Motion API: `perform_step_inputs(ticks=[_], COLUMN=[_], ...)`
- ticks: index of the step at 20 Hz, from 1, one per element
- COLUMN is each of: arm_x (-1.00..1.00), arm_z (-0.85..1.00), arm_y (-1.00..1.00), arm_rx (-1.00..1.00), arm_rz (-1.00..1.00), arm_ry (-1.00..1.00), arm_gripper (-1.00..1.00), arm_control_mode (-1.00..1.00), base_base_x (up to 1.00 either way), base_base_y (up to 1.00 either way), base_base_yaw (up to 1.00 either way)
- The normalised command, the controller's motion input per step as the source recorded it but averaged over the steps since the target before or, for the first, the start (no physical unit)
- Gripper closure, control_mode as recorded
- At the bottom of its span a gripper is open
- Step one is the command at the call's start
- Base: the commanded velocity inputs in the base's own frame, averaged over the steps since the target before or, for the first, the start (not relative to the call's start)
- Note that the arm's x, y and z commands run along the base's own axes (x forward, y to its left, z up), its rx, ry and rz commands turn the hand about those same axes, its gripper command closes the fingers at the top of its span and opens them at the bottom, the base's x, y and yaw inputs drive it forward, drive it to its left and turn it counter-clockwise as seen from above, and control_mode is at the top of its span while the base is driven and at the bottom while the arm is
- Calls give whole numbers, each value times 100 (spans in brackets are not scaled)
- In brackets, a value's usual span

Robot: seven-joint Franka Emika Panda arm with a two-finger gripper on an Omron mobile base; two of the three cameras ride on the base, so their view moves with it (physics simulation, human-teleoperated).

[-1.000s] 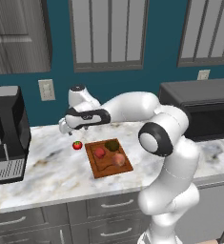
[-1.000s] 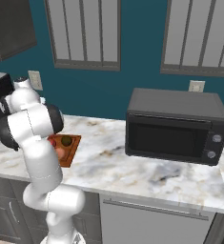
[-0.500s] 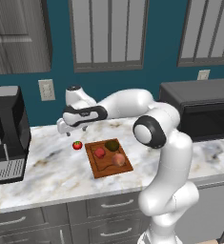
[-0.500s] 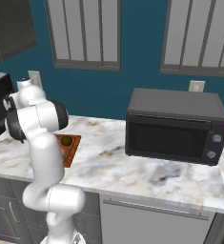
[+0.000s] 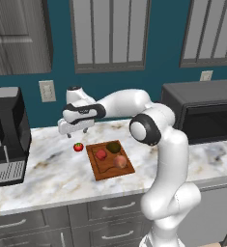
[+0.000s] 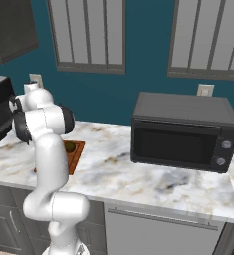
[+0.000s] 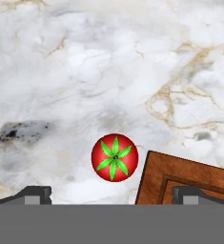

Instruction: Place the avocado, onion, tomato, and bell pepper on the cutting board.

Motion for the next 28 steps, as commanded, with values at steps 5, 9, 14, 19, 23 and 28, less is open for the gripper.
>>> perform_step_inputs(ticks=[5,9,14,19,23,28], arm_x=[15,10,7,1,0,0], arm_z=[-13,-16,-16,-12,-10,-7], arm_y=[3,0,0,0,0,0], arm_rx=[0,0,0,0,0,0], arm_rz=[0,0,0,0,0,0], arm_ry=[8,8,7,4,2,0], arm_gripper=[-100,-100,-100,-100,-100,-100], arm_control_mode=[-100,-100,-100,-100,-100,-100], base_base_x=[0,0,0,0,0,0], base_base_y=[0,0,0,0,0,0], base_base_yaw=[0,0,0,0,0,0])
